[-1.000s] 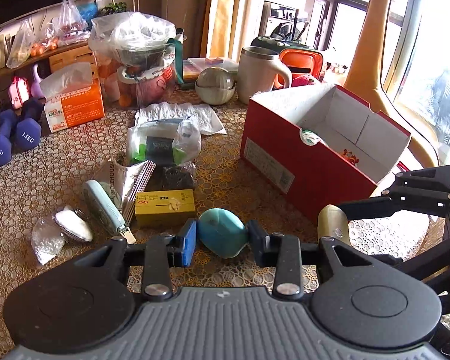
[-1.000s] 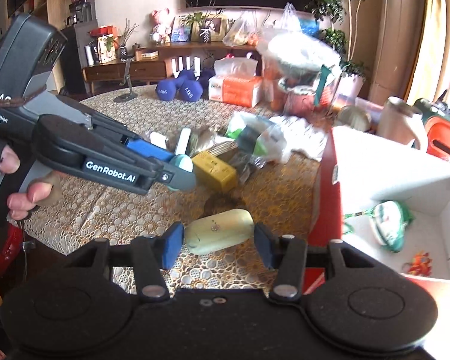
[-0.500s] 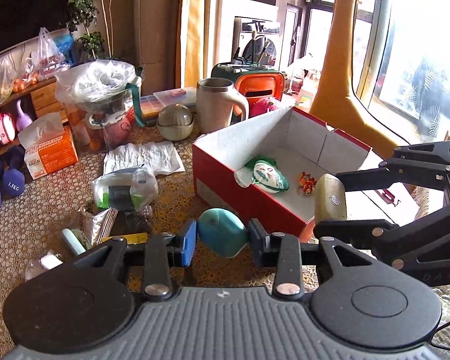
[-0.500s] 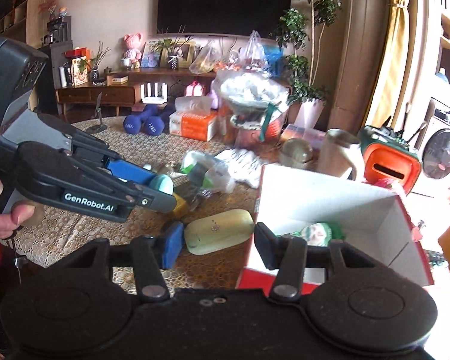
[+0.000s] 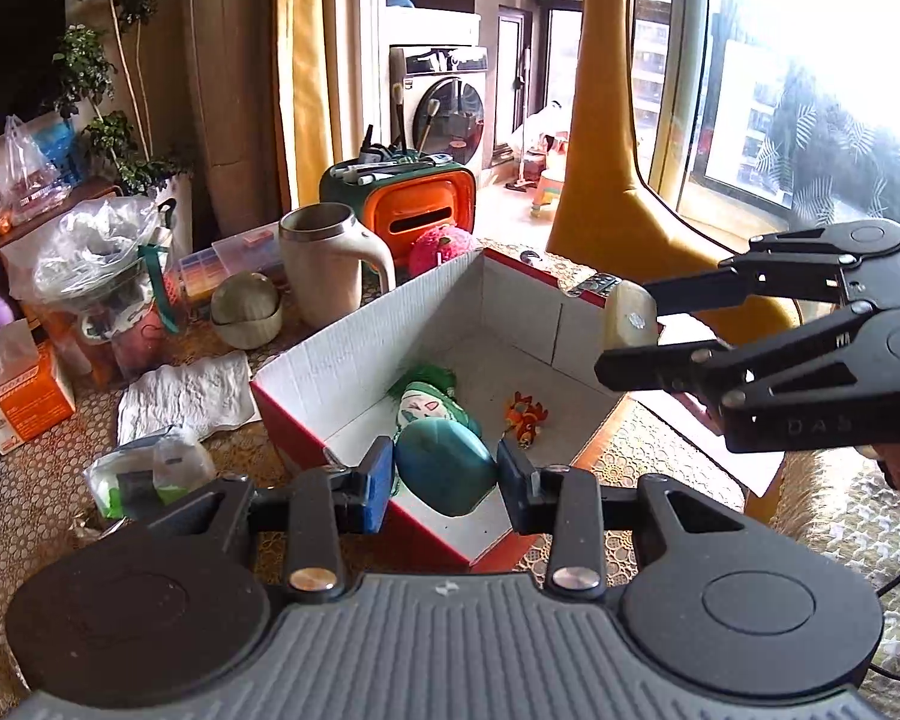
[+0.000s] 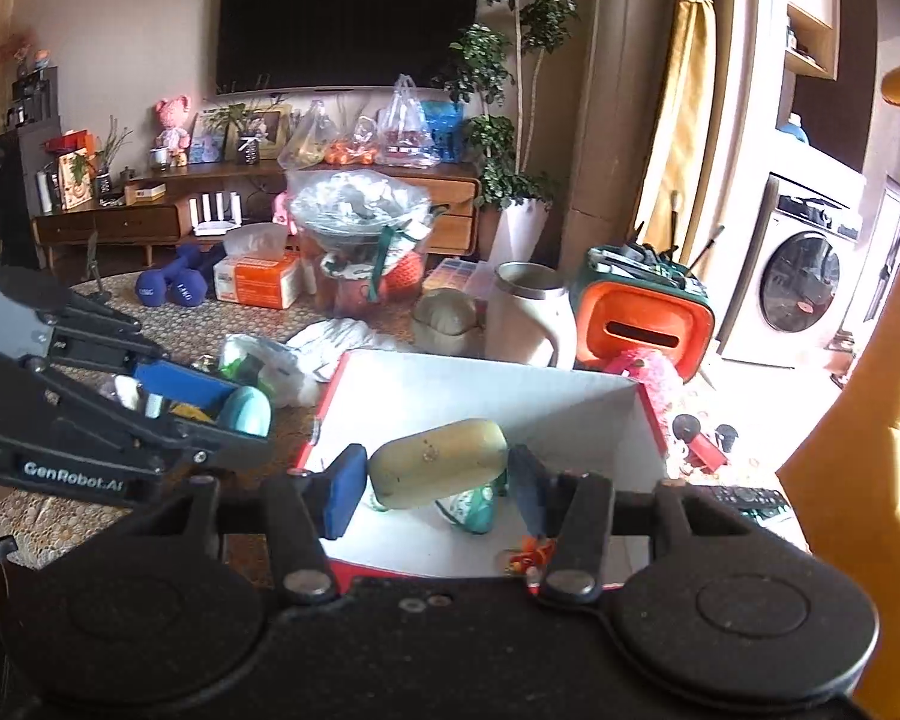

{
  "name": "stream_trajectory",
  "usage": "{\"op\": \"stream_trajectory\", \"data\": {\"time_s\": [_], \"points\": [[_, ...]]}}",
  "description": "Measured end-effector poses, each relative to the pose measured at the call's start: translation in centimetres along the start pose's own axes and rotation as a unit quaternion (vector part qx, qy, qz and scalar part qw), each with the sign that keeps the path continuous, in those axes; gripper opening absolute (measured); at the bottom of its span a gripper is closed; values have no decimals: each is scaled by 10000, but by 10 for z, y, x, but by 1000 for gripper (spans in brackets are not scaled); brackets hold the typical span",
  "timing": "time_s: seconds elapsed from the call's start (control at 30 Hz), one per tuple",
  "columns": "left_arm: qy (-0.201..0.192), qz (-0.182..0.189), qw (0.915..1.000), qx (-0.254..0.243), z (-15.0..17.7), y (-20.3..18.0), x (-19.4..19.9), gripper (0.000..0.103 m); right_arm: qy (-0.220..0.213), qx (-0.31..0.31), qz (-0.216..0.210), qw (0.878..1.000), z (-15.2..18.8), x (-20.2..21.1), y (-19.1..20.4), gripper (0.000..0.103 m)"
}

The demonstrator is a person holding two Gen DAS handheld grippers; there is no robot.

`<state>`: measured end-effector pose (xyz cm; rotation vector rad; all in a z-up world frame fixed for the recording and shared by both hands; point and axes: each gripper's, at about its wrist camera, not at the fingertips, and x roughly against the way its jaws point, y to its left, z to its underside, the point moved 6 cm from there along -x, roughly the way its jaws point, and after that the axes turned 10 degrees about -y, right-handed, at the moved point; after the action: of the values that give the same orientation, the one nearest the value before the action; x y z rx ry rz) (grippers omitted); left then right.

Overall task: Organize objects
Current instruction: 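Carry the teal stone and pale green soap over the red shoebox, then lower both items into the box and open both grippers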

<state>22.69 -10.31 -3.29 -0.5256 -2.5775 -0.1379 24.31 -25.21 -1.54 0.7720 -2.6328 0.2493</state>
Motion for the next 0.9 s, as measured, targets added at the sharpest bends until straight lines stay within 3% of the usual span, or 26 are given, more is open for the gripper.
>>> {"op": "stream_trajectory", "data": {"time_s": [0.17, 0.4, 0.9], "points": [[183, 74, 9998, -99, -2, -16, -29, 36, 136, -276, 289, 9991, 6, -8, -43, 50], [512, -32, 9986, -138, -1, -22, -70, 37, 432, -399, 414, 9974, 17, -32, -74, 51], [1612, -366, 9859, 257, 22, -17, -162, 37, 1296, -753, 383, 9880, 42, -114, -94, 50]]}}
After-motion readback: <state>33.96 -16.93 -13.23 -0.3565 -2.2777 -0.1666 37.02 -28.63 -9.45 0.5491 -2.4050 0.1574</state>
